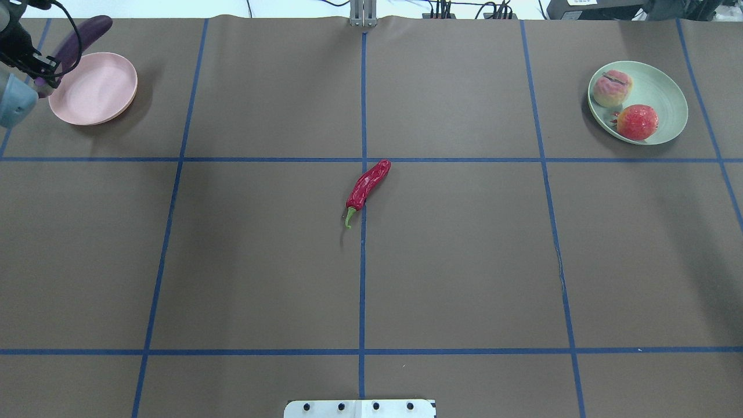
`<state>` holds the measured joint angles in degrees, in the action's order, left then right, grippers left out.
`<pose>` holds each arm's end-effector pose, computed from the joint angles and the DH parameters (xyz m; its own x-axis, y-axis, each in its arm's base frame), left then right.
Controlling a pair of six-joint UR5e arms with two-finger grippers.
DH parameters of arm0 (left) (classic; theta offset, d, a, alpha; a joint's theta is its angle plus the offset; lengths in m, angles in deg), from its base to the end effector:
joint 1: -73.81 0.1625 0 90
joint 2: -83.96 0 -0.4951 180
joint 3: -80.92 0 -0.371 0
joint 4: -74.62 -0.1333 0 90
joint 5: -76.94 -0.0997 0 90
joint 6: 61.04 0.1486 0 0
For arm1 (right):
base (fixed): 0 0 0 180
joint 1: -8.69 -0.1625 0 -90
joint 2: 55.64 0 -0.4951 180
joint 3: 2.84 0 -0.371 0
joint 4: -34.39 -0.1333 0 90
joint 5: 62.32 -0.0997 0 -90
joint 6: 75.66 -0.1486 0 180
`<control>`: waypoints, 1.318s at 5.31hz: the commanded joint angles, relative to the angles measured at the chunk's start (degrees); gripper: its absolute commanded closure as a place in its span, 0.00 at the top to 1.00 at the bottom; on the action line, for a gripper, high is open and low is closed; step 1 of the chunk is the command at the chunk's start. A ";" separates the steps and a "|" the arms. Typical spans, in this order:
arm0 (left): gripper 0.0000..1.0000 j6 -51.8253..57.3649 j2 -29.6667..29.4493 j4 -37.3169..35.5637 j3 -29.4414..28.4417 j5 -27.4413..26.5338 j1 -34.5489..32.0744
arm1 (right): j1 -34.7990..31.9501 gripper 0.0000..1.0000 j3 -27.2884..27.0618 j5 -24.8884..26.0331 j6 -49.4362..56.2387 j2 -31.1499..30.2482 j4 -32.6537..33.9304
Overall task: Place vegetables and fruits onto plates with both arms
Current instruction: 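Carry the eggplant onto the pink plate and release it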
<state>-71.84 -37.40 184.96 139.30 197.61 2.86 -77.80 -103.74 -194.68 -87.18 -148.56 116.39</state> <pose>0.1957 -0.7430 0.6728 0.7999 0.2720 -0.5349 -0.1595 0.9557 0.2475 0.0044 -0.4694 0.6836 0.7233 -0.0341 0.6897 -0.0874 0.9862 0.1404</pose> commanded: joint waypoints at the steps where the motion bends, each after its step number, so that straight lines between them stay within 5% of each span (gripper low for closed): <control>1: 1.00 -0.10 0.42 0.84 1.37 0.25 0.64 | 0.00 1.00 0.00 0.00 0.00 0.02 0.00; 2: 1.00 -1.58 0.42 -0.64 5.64 2.70 0.38 | 0.00 1.00 -0.09 -0.09 -0.09 0.02 0.00; 4: 1.00 -22.56 -0.36 -5.21 18.89 10.00 3.08 | 0.00 1.00 -0.09 -0.09 -0.09 -0.07 0.00; 5: 1.00 -32.34 -3.06 -5.14 23.22 11.32 10.93 | 0.00 1.00 -0.09 -0.09 -0.09 -0.07 0.00; 6: 1.00 -44.19 -8.75 -5.14 23.00 10.03 18.23 | 0.00 1.00 0.00 0.00 -0.09 0.02 0.00; 7: 1.00 -52.83 -13.59 -5.31 22.48 0.18 25.62 | 0.00 1.00 -0.09 0.00 -0.09 0.02 -0.09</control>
<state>-116.27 -46.65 179.78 161.89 204.30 21.95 -77.80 -103.79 -194.70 -87.26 -148.56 116.36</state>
